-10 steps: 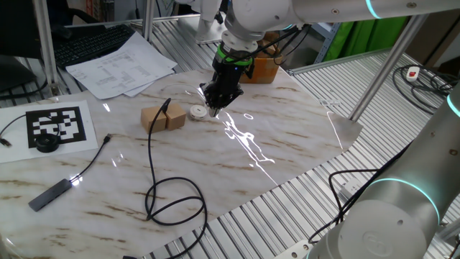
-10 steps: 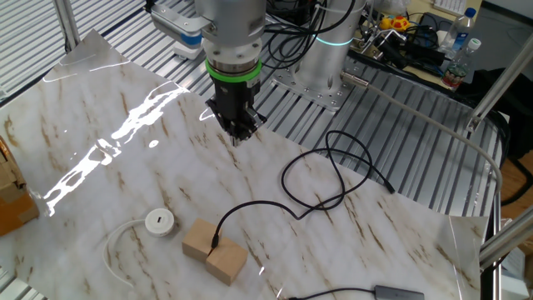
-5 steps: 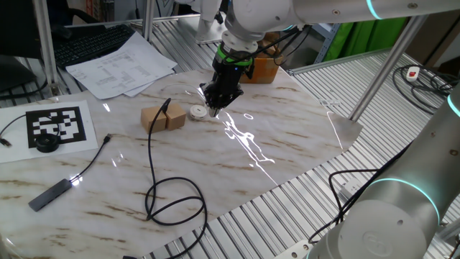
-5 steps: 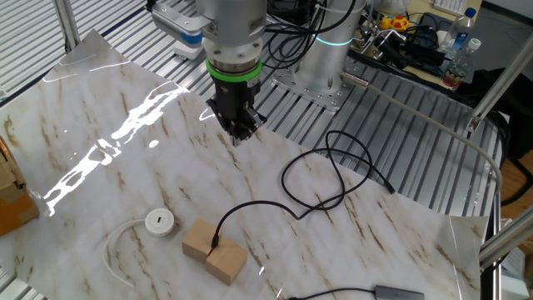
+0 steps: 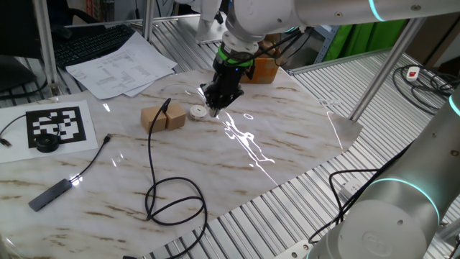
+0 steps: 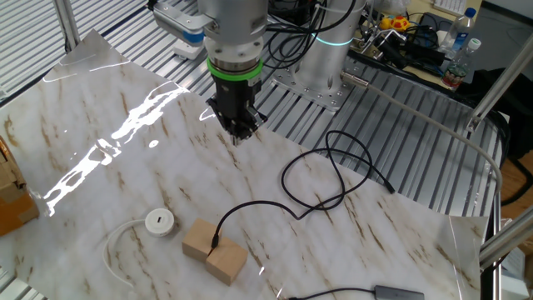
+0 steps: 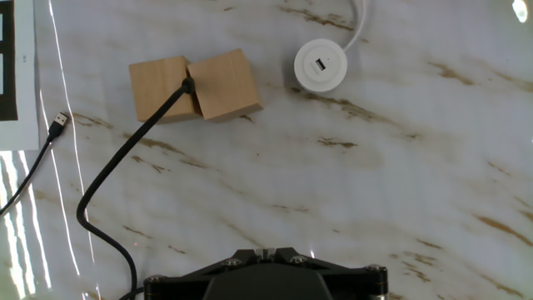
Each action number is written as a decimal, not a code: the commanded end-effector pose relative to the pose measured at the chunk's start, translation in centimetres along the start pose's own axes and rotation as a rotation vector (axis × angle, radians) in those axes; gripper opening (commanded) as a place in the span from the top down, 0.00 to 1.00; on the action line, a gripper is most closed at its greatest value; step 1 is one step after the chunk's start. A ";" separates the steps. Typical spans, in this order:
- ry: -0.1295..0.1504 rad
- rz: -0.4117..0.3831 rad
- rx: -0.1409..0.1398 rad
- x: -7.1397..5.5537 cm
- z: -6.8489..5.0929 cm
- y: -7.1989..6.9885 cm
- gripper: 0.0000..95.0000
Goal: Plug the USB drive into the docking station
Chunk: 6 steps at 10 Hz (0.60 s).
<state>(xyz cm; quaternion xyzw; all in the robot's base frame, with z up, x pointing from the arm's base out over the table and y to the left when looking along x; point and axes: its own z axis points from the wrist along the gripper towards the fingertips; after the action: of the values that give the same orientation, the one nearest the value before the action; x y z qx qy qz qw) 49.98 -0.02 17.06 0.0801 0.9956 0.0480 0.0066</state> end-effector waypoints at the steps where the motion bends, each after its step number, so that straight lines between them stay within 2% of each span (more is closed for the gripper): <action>1: 0.002 0.006 -0.002 0.0 0.1 0.0 1.00; 6: 0.003 0.022 -0.002 0.0 0.1 0.0 1.00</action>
<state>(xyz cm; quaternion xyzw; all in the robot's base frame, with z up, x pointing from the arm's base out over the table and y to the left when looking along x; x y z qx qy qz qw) 49.89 -0.04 17.00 0.0910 0.9947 0.0483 0.0056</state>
